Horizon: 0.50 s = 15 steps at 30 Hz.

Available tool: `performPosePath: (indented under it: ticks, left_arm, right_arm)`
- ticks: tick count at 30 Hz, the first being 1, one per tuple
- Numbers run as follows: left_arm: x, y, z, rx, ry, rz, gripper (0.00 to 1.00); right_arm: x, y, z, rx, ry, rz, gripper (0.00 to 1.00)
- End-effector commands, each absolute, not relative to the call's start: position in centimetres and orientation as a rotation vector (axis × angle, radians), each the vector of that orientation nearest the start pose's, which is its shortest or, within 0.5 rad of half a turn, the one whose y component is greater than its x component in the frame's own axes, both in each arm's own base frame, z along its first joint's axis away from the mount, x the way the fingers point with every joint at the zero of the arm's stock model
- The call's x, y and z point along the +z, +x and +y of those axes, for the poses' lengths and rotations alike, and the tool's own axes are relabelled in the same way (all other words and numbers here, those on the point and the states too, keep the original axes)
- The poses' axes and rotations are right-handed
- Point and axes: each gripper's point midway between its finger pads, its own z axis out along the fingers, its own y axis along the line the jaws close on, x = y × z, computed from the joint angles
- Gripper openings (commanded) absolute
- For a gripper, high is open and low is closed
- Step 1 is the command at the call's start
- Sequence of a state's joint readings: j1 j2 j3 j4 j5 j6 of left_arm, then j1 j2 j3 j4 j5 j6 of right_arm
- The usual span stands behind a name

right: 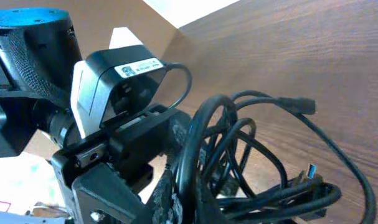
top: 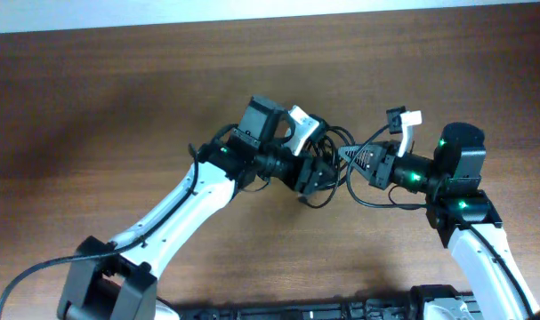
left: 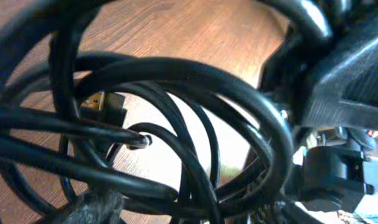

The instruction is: Untangle cables

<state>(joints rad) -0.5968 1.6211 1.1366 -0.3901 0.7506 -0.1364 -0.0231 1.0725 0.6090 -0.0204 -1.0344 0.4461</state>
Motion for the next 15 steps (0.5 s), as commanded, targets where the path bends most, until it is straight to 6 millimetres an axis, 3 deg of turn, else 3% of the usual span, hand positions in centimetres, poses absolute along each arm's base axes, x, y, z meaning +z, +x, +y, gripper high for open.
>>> performPosePath:
  ticks: [1, 2, 3, 5, 6, 8, 11, 13, 15]
  left_arm:
    - [15.7, 28.6, -31.9, -1.051, 0.885, 2.339, 0.00]
    - [15.4, 29.0, -31.4, -1.020, 0.867, 2.357, 0.00]
    - [14.9, 29.5, -30.4, -0.973, 0.829, 2.396, 0.00]
    - [13.9, 31.2, -26.4, -0.844, 0.695, 2.495, 0.00]
    - [13.8, 31.9, -24.3, -0.774, 0.656, 2.519, 0.00]
    - [15.3, 33.8, -18.5, -0.603, 0.521, 2.524, 0.00]
    - [20.1, 35.6, -11.7, -0.514, 0.294, 2.405, 0.00]
    - [22.4, 35.9, -8.4, -0.498, 0.162, 2.344, 0.00]
    - [23.6, 36.0, -5.9, -0.518, 0.060, 2.306, 0.00]
  right_arm:
    - [22.9, 28.0, 15.0, 1.361, -0.258, 1.994, 0.04]
    - [22.5, 28.3, 14.7, 1.337, -0.229, 2.009, 0.04]
    - [20.7, 29.2, 13.6, 1.236, -0.112, 2.085, 0.04]
    - [16.7, 30.2, 10.6, 1.000, 0.132, 2.243, 0.04]
    - [13.8, 30.1, 7.9, 0.790, 0.290, 2.343, 0.04]
    - [11.1, 29.3, 4.1, 0.501, 0.449, 2.431, 0.04]
    - [10.2, 28.9, 0.9, 0.264, 0.540, 2.440, 0.04]
    - [10.3, 29.0, -0.6, 0.163, 0.572, 2.418, 0.04]
    - [11.7, 29.7, -0.9, 0.148, 0.573, 2.383, 0.06]
